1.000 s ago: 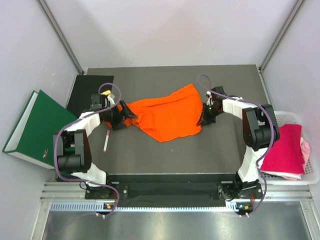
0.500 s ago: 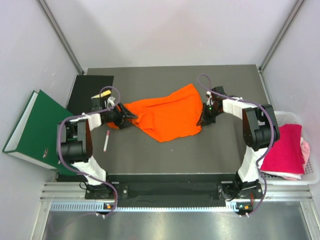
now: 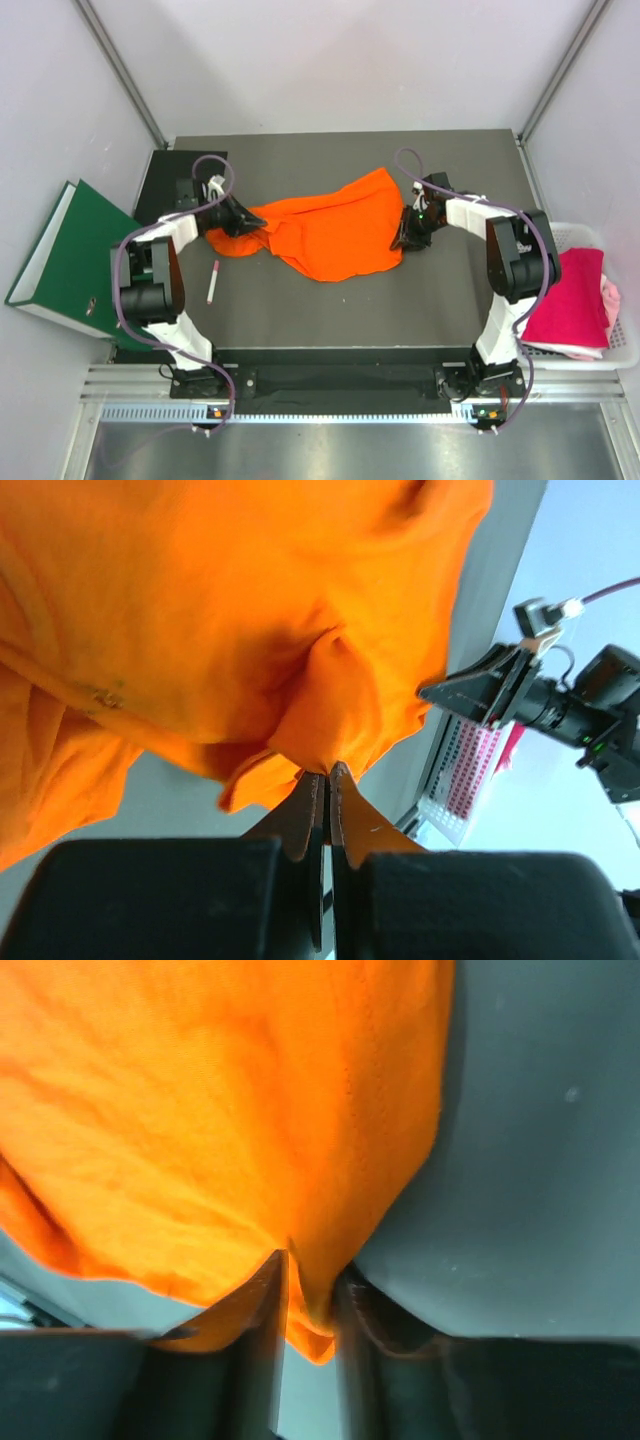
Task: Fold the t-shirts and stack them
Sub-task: Flatten out the tshirt
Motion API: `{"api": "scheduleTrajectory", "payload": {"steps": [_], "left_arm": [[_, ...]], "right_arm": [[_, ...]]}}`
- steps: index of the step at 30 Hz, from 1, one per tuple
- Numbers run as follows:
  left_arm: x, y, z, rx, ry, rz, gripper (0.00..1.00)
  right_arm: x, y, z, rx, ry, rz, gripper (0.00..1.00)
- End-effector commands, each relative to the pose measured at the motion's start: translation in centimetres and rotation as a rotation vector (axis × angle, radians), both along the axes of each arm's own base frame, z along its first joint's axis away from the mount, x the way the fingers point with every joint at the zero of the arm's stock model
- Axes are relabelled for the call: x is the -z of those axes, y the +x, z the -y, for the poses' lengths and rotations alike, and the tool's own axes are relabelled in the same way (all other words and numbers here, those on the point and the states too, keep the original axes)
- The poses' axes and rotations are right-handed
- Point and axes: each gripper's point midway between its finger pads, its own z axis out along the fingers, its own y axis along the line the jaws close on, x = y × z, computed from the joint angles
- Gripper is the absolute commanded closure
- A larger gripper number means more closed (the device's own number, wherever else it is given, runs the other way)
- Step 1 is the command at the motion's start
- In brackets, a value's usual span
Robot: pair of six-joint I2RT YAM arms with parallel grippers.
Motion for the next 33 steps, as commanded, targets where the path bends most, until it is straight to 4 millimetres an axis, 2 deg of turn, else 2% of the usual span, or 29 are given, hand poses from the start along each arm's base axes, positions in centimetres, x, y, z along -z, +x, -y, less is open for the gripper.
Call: {"api": "scheduleTrajectory", "payload": {"steps": [1,4,5,7,9,10,11,12,13,14,21,26,30,31,33], "left_arm": [[-6.1,2.0,-2.6,-0.041,0.076,0.162,1.00],[-7.6,2.7,-4.2,-0.068,0.095,0.185,1.00],[-8.2,2.9,-4.4,-0.065,0.094,0.198,1.00],[-8.6,3.2,-5.3,-0.078,0.094,0.199,1.00],[-8.6,3.1,-5.7,-0.079,0.099,0.198,1.00],[-8.8,3.2,-6.0,-0.084,0.102,0.204,1.00],[-8.7,3.2,-6.1,-0.082,0.105,0.205,1.00],[-8.7,3.2,-6.2,-0.084,0.103,0.200,1.00],[-8.5,3.1,-6.1,-0.083,0.101,0.193,1.00],[-8.5,3.1,-6.1,-0.082,0.100,0.193,1.00],[-8.7,3.2,-6.5,-0.092,0.118,0.201,1.00],[-10.5,4.1,-7.3,-0.120,0.135,0.239,1.00],[-12.9,4.7,-8.6,-0.156,0.135,0.281,1.00],[-14.1,4.8,-8.8,-0.162,0.136,0.309,1.00],[-15.1,4.9,-9.4,-0.175,0.137,0.329,1.00]], "right_arm": [[-0.1,-0.2,2.8,0.050,-0.089,0.031,0.47],[-0.8,-0.2,3.7,0.103,-0.061,0.049,0.26],[-0.4,-0.8,3.9,0.113,-0.052,0.037,0.25],[-0.8,-0.7,4.4,0.169,0.005,0.037,0.25],[0.2,-2.1,4.5,0.242,0.067,-0.023,0.26],[-0.4,-1.5,4.4,0.270,0.150,-0.002,0.28],[0.6,-3.1,4.2,0.299,0.190,-0.050,0.29],[0.6,-3.4,3.7,0.358,0.249,-0.084,0.30],[-0.2,-2.7,2.9,0.350,0.329,-0.045,0.31],[0.1,-3.5,2.5,0.378,0.357,-0.083,0.31],[-0.1,-5.0,0.2,0.384,0.434,-0.193,0.32],[0.6,-5.7,-0.5,0.427,0.480,-0.247,0.35],[0.9,-4.7,-0.6,0.489,0.524,-0.227,0.36],[0.9,-3.9,-0.5,0.491,0.531,-0.189,0.36],[0.9,-3.1,-0.5,0.498,0.532,-0.164,0.36]]}}
